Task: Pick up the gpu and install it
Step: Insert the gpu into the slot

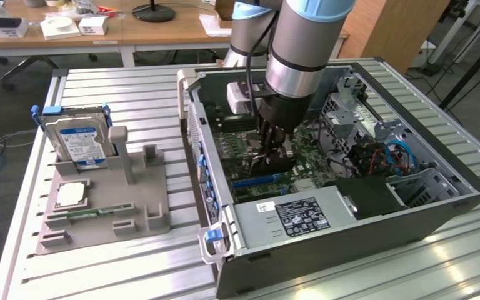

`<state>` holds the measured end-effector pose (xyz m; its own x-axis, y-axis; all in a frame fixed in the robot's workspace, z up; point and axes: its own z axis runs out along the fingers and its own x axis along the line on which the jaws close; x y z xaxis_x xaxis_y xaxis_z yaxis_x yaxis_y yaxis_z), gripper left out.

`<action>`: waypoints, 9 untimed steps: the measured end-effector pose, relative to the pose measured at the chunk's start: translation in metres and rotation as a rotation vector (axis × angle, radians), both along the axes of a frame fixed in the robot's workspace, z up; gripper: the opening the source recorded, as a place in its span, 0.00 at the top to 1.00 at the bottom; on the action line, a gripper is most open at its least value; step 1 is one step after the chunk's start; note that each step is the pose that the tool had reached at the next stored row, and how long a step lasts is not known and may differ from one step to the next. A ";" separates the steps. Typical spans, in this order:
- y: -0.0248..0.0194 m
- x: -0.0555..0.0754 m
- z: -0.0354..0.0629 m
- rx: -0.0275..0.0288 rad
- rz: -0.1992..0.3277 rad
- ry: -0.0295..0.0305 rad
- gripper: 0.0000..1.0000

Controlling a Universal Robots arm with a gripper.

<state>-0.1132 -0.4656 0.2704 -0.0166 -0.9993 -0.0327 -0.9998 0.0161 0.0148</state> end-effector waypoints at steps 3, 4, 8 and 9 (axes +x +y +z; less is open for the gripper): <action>0.0000 0.000 0.0001 -0.0002 0.000 0.0001 0.74; 0.0000 0.000 0.0000 -0.0003 0.000 0.0002 0.74; 0.0000 0.000 -0.0015 -0.0003 0.000 0.0002 0.74; 0.0000 0.000 -0.0015 -0.0002 0.000 0.0002 0.74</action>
